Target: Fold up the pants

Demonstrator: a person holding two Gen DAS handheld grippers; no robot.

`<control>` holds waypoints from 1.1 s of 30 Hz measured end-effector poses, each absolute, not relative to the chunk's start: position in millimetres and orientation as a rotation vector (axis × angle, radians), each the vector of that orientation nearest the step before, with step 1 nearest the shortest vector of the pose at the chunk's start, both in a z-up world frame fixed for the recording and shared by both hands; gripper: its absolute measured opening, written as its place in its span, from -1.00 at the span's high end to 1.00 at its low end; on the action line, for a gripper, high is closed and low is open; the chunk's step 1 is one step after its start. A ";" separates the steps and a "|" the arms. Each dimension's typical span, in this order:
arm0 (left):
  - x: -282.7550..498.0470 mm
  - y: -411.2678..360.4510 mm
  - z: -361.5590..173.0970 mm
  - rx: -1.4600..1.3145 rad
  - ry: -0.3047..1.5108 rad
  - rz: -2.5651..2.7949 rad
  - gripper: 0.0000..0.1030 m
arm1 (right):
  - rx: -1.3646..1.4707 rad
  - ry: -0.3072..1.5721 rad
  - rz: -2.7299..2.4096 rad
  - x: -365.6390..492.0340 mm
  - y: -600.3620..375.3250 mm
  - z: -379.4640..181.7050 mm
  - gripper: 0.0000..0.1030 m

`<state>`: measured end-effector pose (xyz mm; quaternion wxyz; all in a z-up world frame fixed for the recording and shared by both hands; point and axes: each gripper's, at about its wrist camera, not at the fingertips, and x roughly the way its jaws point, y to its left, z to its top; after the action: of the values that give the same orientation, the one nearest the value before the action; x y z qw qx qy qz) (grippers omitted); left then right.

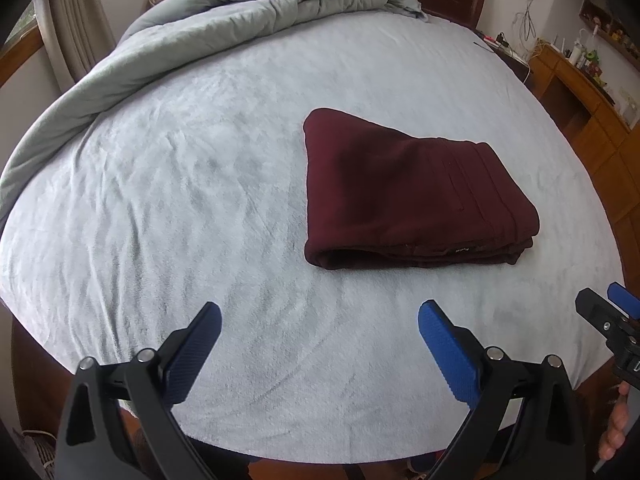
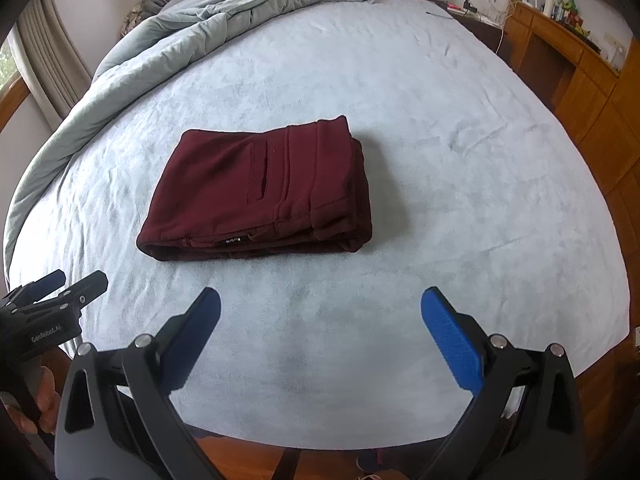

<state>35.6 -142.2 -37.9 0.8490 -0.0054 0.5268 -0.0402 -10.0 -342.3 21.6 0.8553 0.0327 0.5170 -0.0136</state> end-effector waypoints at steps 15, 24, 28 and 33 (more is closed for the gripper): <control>39.2 -149.6 -36.7 0.022 1.099 -0.097 -0.93 | 0.093 1.126 -0.036 -8.1 -341.7 9.7 -0.94; 41.1 -151.1 -36.7 0.023 1.100 -0.107 -0.93 | 0.085 1.129 -0.033 -7.2 -338.9 8.8 -0.94; 41.6 -150.9 -36.7 0.024 1.099 -0.108 -0.93 | 0.084 1.127 -0.034 -7.3 -337.9 8.2 -0.94; 41.7 -151.3 -37.4 0.026 1.099 -0.108 -0.93 | 0.085 1.128 -0.034 -7.0 -338.5 8.2 -0.94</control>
<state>41.7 -151.3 -37.4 0.8514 0.0122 0.5219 -0.0514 -7.0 -338.5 8.2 0.8441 0.0405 0.5344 -0.0162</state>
